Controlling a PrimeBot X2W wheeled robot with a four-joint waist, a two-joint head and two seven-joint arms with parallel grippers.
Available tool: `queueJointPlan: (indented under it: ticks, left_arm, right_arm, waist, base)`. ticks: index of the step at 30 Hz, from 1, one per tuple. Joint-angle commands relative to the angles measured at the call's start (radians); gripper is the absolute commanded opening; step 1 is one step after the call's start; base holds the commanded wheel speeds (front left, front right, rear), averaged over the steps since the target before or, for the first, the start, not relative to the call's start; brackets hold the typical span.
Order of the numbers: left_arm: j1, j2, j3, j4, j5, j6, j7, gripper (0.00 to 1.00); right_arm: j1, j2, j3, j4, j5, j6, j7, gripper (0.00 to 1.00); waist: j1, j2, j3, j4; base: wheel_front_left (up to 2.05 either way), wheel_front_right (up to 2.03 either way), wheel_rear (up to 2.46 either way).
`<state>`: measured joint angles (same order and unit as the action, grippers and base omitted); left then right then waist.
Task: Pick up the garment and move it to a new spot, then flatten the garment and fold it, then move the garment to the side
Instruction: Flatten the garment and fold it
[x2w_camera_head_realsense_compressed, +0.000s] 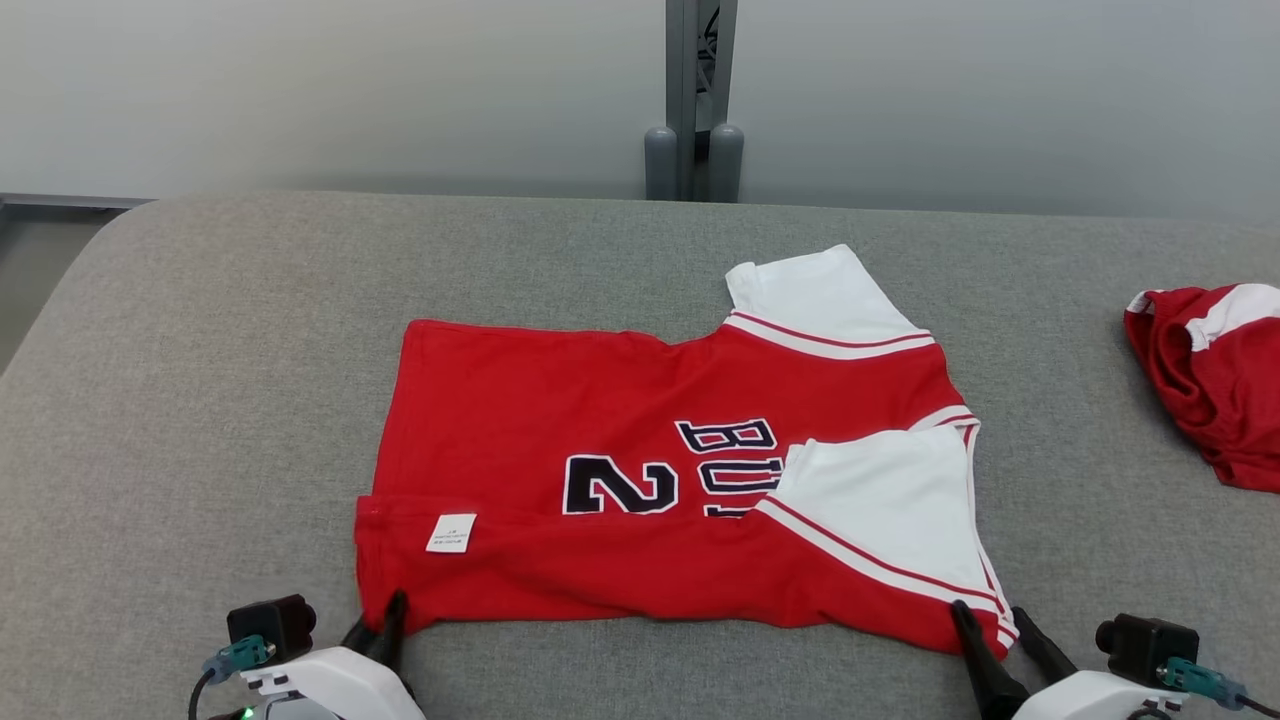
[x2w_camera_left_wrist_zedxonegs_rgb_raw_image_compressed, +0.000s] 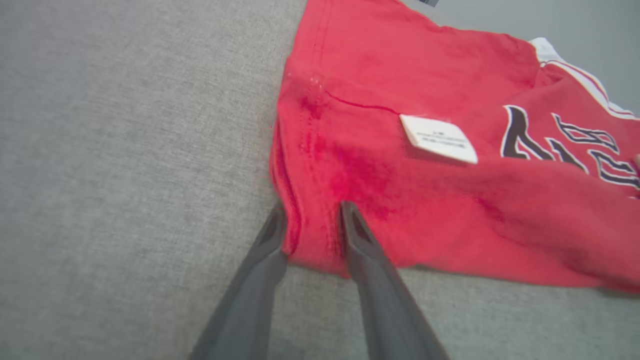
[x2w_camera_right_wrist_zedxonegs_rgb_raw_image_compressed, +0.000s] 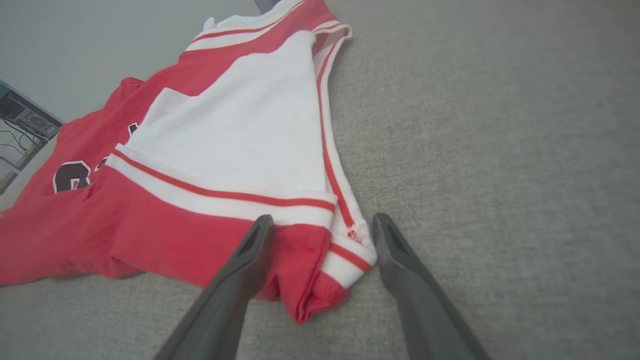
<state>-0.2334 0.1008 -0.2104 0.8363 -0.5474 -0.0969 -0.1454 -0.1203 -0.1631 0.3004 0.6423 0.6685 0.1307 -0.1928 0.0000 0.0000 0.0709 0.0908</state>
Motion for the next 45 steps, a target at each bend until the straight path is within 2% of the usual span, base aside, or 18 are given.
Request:
queueJointPlan:
  ticks: [1,4,5,6,8,14,24,30,36,41,45]
  left_arm:
    - [-0.01,-0.005,-0.007,0.008,-0.009,-0.008,0.003,0.0]
    - [-0.021,-0.004,-0.012,0.013,-0.017,-0.014,0.0,0.0]
    - [-0.024,-0.004,-0.014,0.014,-0.018,-0.016,-0.002,0.0]
    - [-0.026,-0.003,-0.016,0.015,-0.019,-0.017,-0.003,0.0]
    - [-0.026,-0.002,-0.019,0.017,-0.021,-0.019,-0.003,0.0]
    - [-0.038,0.013,-0.026,0.026,-0.024,-0.022,-0.018,0.0]
    - [-0.048,0.07,-0.081,0.03,0.05,-0.001,-0.036,0.0]
    - [-0.044,0.089,-0.129,0.024,0.086,-0.007,-0.021,0.0]
    - [-0.038,0.116,-0.199,0.001,0.096,-0.027,0.045,0.0]
    - [-0.025,0.164,-0.281,-0.068,0.048,-0.033,0.144,0.0]
    - [-0.018,0.25,-0.375,-0.182,-0.032,-0.033,0.244,0.0]
  right_arm:
    - [-0.007,-0.005,0.013,0.019,0.011,0.0,0.014,1.0]
    - [-0.013,-0.007,0.036,0.022,0.037,0.0,0.025,1.0]
    - [-0.016,-0.01,0.05,0.021,0.045,0.0,0.032,0.57]
    - [-0.018,-0.012,0.062,0.019,0.051,0.0,0.033,0.04]
    - [-0.019,-0.013,0.071,0.016,0.059,0.0,0.031,0.0]
    - [-0.03,-0.039,0.097,0.019,0.086,0.0,0.002,0.0]
    - [-0.067,-0.089,0.127,0.012,0.143,0.0,-0.001,0.0]
    - [-0.08,-0.139,0.167,-0.041,0.224,0.0,0.073,0.0]
    - [-0.08,-0.202,0.197,-0.109,0.324,0.0,0.175,0.0]
    - [-0.056,-0.25,0.213,-0.15,0.404,0.0,0.29,0.0]
    - [-0.037,-0.299,0.225,-0.203,0.477,0.0,0.408,0.0]
  waist:
    - [0.0,0.0,0.002,0.001]
    - [0.0,0.0,0.006,0.002]
    - [0.0,0.0,0.007,0.002]
    - [0.0,0.0,0.008,0.003]
    - [0.0,0.0,0.008,0.003]
    - [0.0,0.0,0.008,0.005]
    - [0.0,0.0,-0.015,0.006]
    - [0.0,0.0,-0.029,0.002]
    - [0.0,0.0,-0.043,0.003]
    - [0.0,0.0,-0.06,0.005]
    - [0.0,0.0,-0.069,0.007]
  base:
    - [0.0,0.0,0.0]
    - [0.0,0.0,0.0]
    - [0.0,0.0,0.0]
    - [0.0,0.0,0.0]
    - [0.0,0.0,0.0]
    - [0.0,0.0,0.0]
    - [0.0,0.0,0.0]
    - [0.0,0.0,0.0]
    - [0.0,0.0,0.0]
    - [0.0,0.0,0.0]
    - [0.0,0.0,0.0]
